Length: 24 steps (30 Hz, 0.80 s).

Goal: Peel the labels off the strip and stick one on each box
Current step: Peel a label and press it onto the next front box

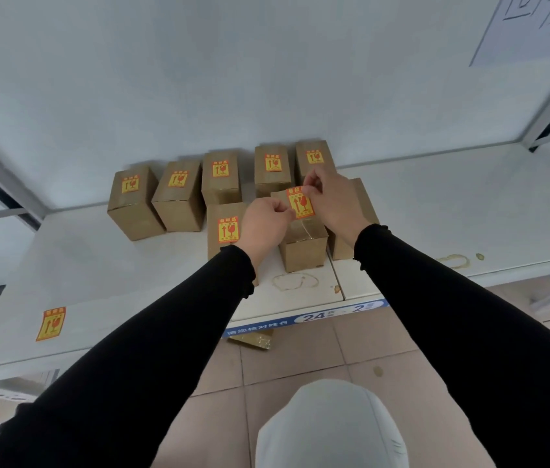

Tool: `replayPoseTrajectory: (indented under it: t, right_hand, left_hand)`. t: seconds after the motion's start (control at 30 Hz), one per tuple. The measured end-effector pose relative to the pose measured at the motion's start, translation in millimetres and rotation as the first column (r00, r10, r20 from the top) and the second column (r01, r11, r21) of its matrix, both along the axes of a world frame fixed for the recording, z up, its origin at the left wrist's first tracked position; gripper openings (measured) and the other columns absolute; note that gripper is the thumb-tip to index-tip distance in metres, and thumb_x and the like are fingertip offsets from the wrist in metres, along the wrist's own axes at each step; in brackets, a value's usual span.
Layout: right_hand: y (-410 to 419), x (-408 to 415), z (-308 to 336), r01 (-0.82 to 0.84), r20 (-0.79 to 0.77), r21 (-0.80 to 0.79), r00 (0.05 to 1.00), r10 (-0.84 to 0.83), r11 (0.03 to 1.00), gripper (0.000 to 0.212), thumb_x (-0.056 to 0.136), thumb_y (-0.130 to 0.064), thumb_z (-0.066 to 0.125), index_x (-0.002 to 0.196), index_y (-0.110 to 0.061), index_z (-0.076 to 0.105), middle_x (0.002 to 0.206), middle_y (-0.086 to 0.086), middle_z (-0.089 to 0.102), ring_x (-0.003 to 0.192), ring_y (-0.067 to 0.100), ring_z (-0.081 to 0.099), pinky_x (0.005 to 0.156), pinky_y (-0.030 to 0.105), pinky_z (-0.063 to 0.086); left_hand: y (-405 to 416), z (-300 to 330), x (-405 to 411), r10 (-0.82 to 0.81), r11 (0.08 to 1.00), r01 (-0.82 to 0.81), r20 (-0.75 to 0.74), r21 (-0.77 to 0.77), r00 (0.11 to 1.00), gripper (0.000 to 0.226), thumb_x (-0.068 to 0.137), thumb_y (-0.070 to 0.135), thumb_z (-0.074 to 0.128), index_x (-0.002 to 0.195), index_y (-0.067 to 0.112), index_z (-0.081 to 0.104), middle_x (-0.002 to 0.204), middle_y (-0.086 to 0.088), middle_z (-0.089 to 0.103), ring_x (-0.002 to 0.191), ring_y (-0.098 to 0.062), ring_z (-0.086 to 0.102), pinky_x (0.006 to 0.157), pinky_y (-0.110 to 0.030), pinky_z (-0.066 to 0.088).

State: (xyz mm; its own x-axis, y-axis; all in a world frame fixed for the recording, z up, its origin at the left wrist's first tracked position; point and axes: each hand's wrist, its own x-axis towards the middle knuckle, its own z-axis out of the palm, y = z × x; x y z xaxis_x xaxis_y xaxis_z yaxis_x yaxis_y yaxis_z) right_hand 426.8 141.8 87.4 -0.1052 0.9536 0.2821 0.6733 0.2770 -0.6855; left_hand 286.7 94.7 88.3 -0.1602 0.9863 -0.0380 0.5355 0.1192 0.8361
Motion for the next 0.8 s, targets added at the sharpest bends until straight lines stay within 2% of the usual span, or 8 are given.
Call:
replayPoseTrajectory:
  t: [0.1, 0.17, 0.37, 0.5, 0.6, 0.7, 0.8]
  right_hand:
    - [7.1, -2.2, -7.6, -0.02, 0.039, -0.024, 0.999, 0.021, 1.0, 0.008, 0.098, -0.022, 0.057, 0.09, -0.023, 0.056, 0.087, -0.009, 0.063, 0.081, 0.006, 0.06, 0.067, 0.022, 0.045]
    - [10.1, -3.1, -12.4, -0.028, 0.052, -0.042, 0.998, 0.03, 0.999, 0.008, 0.098, -0.023, 0.058, 0.09, -0.023, 0.056, 0.089, -0.008, 0.063, 0.083, 0.008, 0.06, 0.069, 0.023, 0.048]
    - [14.9, -6.5, -20.2, -0.013, 0.054, -0.079, 0.998, 0.018, 0.997, 0.007, 0.098, -0.021, 0.059, 0.092, -0.021, 0.058, 0.093, -0.004, 0.064, 0.086, 0.011, 0.061, 0.069, 0.02, 0.047]
    - [16.6, -6.5, -21.3, 0.001, 0.085, -0.079, 0.996, 0.006, 0.997, 0.008, 0.097, -0.02, 0.061, 0.09, -0.021, 0.059, 0.093, -0.004, 0.063, 0.086, 0.011, 0.06, 0.067, 0.018, 0.045]
    - [17.9, -7.2, -22.9, 0.008, 0.089, -0.086, 0.996, 0.0, 0.996, 0.006, 0.096, -0.02, 0.062, 0.091, -0.02, 0.059, 0.093, -0.005, 0.062, 0.086, 0.011, 0.06, 0.068, 0.019, 0.047]
    - [19.3, -8.5, -23.9, 0.018, 0.107, -0.077, 0.994, -0.01, 0.997, 0.005, 0.096, -0.02, 0.063, 0.091, -0.02, 0.06, 0.092, -0.006, 0.062, 0.086, 0.011, 0.06, 0.07, 0.021, 0.049]
    - [19.9, -10.2, -23.2, 0.021, 0.144, -0.057, 0.989, -0.013, 0.998, 0.005, 0.094, -0.019, 0.064, 0.09, -0.019, 0.061, 0.093, -0.004, 0.062, 0.086, 0.013, 0.061, 0.075, 0.027, 0.052]
  left_hand:
    - [5.8, -8.0, 1.2, 0.01, 0.999, -0.012, -0.049, -0.031, 0.999, 0.021, 0.094, 0.024, 0.061, 0.078, 0.011, 0.067, 0.075, -0.005, 0.064, 0.07, -0.019, 0.062, 0.061, -0.031, 0.052]
    - [8.6, -12.4, 1.7, 0.017, 0.999, -0.02, -0.061, -0.046, 0.998, 0.023, 0.094, 0.024, 0.061, 0.083, 0.006, 0.07, 0.08, -0.008, 0.068, 0.077, -0.023, 0.067, 0.068, -0.034, 0.057]
    - [13.6, -17.5, 1.2, 0.016, 0.997, -0.021, -0.067, -0.08, 0.998, 0.025, 0.096, 0.03, 0.059, 0.094, 0.009, 0.073, 0.089, -0.007, 0.072, 0.084, -0.018, 0.069, 0.077, -0.037, 0.061]
    - [15.7, -14.1, 2.8, -0.01, 0.995, -0.001, -0.121, -0.097, 0.993, 0.023, 0.096, 0.029, 0.059, 0.083, 0.013, 0.069, 0.087, -0.007, 0.07, 0.081, -0.018, 0.068, 0.073, -0.034, 0.059]
    - [16.5, -11.3, 2.9, -0.027, 0.994, 0.009, -0.156, -0.112, 0.987, 0.026, 0.097, 0.028, 0.057, 0.072, 0.021, 0.06, 0.076, -0.003, 0.063, 0.072, -0.015, 0.062, 0.059, -0.025, 0.051]
    - [18.0, -9.5, 3.1, -0.029, 0.991, 0.008, -0.163, -0.13, 0.986, 0.025, 0.097, 0.028, 0.057, 0.073, 0.022, 0.06, 0.074, 0.0, 0.06, 0.068, -0.013, 0.06, 0.055, -0.022, 0.045]
    - [18.7, -9.2, 3.4, -0.037, 0.991, 0.014, -0.172, -0.136, 0.984, 0.019, 0.097, 0.029, 0.057, 0.082, 0.019, 0.064, 0.078, -0.001, 0.063, 0.073, -0.014, 0.063, 0.059, -0.023, 0.05]
